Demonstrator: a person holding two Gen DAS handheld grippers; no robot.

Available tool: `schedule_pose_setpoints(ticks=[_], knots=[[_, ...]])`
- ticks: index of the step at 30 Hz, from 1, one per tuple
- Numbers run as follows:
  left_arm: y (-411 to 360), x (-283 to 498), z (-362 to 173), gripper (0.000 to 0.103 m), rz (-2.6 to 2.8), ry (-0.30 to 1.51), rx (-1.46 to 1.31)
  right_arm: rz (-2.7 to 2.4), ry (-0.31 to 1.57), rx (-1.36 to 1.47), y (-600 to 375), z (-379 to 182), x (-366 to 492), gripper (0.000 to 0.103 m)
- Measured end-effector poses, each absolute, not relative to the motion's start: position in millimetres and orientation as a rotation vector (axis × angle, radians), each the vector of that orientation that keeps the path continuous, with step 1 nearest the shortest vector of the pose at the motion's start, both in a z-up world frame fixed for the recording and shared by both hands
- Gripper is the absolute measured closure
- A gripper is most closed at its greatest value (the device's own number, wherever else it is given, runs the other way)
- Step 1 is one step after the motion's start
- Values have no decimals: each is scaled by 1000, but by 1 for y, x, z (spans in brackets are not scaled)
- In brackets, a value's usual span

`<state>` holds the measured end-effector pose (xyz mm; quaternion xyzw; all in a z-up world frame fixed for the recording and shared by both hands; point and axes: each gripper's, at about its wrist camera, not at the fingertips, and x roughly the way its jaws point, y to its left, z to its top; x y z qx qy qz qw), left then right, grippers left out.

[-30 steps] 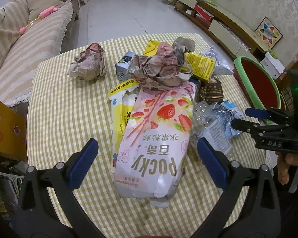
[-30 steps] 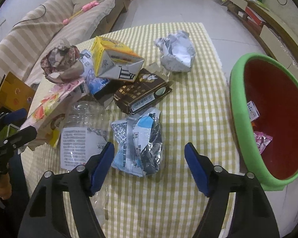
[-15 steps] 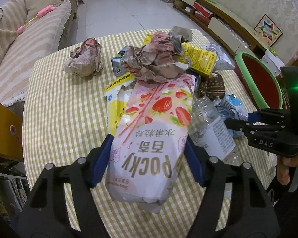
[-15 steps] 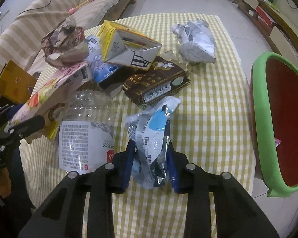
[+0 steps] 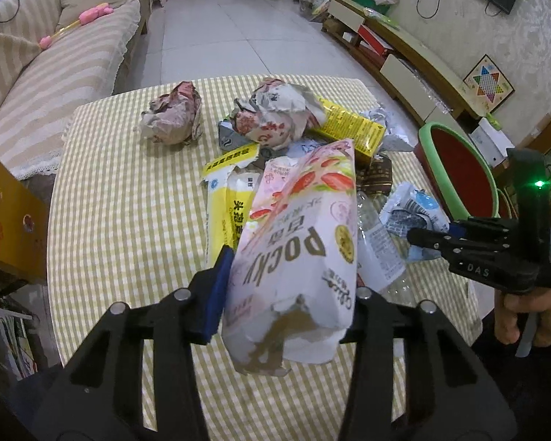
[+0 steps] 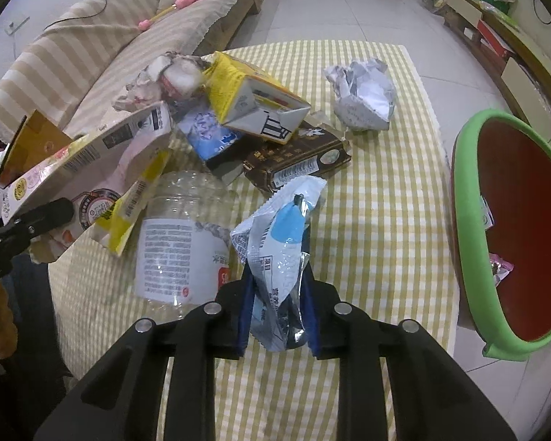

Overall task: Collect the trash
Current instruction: 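Grasp the Pocky box with the left tool while the right tool grasps the silver wrapper, then carry the Pocky box and silver wrapper over the green bin and open both tools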

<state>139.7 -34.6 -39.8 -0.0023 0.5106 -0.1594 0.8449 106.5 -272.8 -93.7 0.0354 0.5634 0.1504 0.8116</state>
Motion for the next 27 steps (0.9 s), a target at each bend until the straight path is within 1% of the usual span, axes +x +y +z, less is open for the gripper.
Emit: schedule_pose_setpoints(ticks=[11, 27], knots=[[-25, 115, -12, 63, -339, 1000, -37, 348, 1115, 114, -282, -62, 92, 82], [-27, 109, 18, 64, -334, 908, -67, 352, 1050, 123, -289, -44, 86, 82]])
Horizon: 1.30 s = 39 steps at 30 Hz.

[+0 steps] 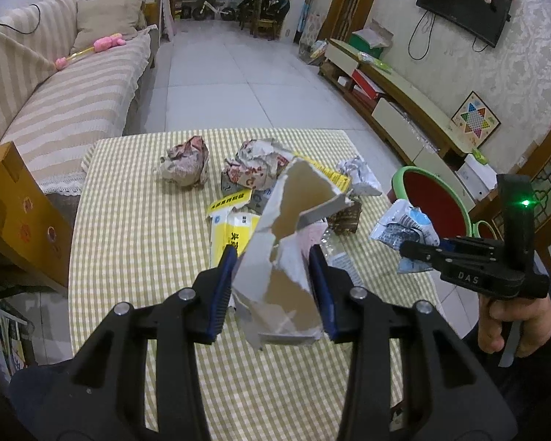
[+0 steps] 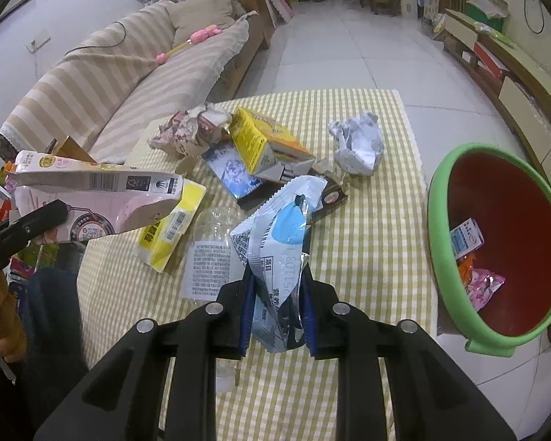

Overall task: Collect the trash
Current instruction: 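Carry the Pocky box and silver wrapper over the green bin and open both tools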

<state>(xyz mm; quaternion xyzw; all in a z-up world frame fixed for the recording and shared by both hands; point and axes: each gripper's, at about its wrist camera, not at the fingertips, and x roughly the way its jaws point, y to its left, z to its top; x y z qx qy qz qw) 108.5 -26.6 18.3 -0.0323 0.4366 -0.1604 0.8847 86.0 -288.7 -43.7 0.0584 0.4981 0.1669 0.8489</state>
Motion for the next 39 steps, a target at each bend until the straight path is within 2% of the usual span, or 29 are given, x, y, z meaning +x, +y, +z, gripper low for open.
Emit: schedule_pose_setpoints(ticks=[16, 25, 39], knots=[[-61, 120, 38, 64, -391, 864, -56, 265, 979, 199, -337, -22, 86, 82], [-114, 139, 51, 64, -495, 849, -48, 127, 917, 262, -403, -3, 88, 82], [-226, 160, 54, 64, -679, 874, 9, -41, 900, 362, -485, -5, 84, 82]])
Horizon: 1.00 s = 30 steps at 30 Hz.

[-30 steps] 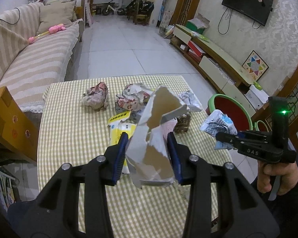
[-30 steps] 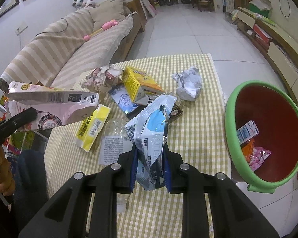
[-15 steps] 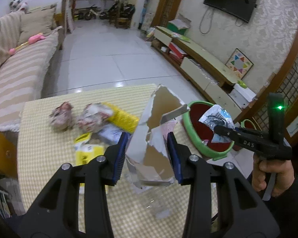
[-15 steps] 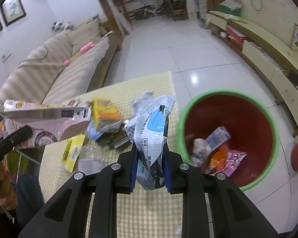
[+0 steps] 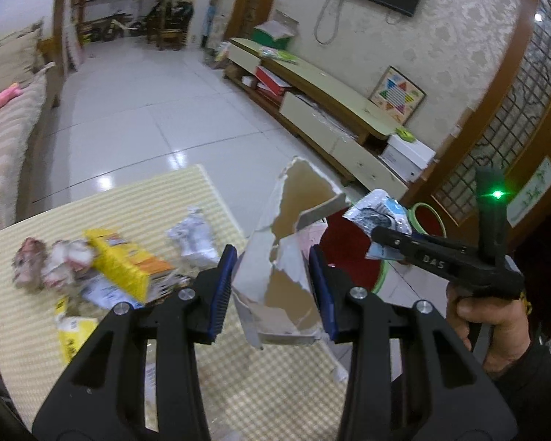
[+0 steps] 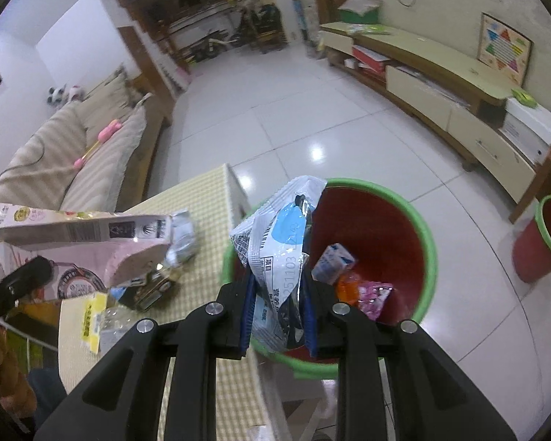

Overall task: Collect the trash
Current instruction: 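Carry the Pocky box and silver wrapper over the green bin and open both tools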

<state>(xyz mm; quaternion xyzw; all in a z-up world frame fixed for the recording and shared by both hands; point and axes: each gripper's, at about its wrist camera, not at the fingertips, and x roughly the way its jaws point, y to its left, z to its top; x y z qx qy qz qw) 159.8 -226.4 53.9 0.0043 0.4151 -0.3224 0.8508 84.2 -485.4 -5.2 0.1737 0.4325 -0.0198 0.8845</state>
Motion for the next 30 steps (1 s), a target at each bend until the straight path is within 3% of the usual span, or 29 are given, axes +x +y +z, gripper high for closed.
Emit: schedule_pose_setpoints(ticks=[12, 25, 27, 30], knots=[[-302, 177, 29, 64, -745, 949, 81, -144, 909, 436, -525, -14, 90, 82], [-326, 186, 16, 61, -750, 1004, 107, -160, 925, 466, -534, -22, 96, 81], [-328, 189, 16, 61, -749, 1013, 104, -169, 920, 469, -536, -22, 96, 75], [-329, 190, 17, 43, -745, 1005, 92, -185, 908, 480, -537, -22, 96, 60]])
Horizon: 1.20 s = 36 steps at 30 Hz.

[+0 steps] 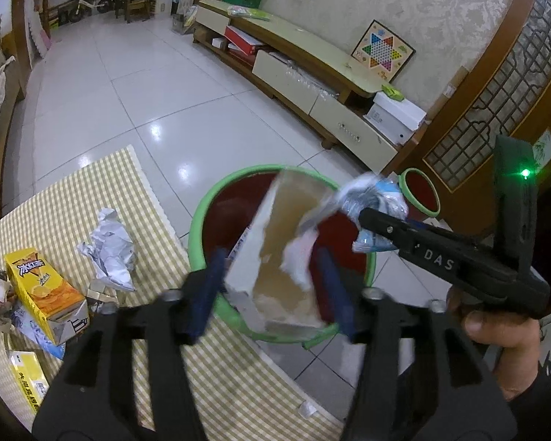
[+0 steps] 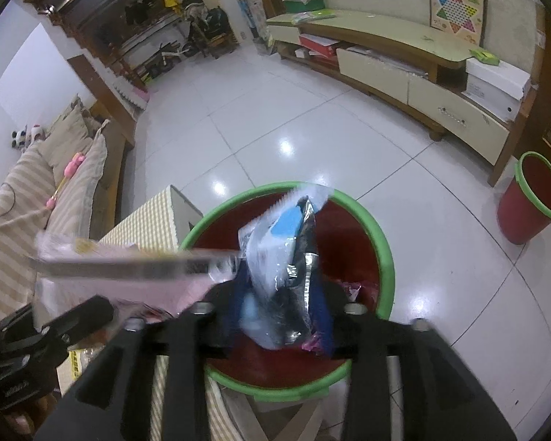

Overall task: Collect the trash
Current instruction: 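Carry the Pocky box and silver wrapper over the green bin and open both tools, then move both tools back over the table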

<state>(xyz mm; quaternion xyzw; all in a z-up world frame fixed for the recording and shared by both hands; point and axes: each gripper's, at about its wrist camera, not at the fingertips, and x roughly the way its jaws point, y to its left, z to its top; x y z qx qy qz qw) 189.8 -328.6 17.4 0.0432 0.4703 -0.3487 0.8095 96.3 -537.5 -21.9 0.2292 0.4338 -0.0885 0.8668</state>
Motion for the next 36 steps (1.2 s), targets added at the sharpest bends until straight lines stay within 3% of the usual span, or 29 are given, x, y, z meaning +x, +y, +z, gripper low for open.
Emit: schedule_pose_setpoints(ticks=[3, 6, 9, 11, 14, 17, 26, 36], knots=[[-326, 191, 20, 33, -742, 998, 81, -189, 910, 481, -540, -24, 98, 49], [-322, 191, 26, 29, -733, 985, 64, -187, 905, 475, -541, -24, 98, 47], [-315, 192, 31, 18, -718, 973, 43, -187, 897, 469, -544, -24, 98, 40], [-311, 193, 34, 18, -712, 969, 38, -188, 895, 466, -545, -23, 98, 38], [-304, 193, 36, 7, -691, 961, 26, -191, 887, 461, -545, -22, 98, 26], [-297, 193, 39, 6, -674, 953, 19, -210, 874, 453, -538, -18, 97, 16], [-254, 184, 49, 6, -607, 931, -13, -158, 857, 381, -506, -6, 106, 7], [-161, 174, 35, 6, -455, 943, -105, -60, 875, 266, -455, -4, 113, 7]])
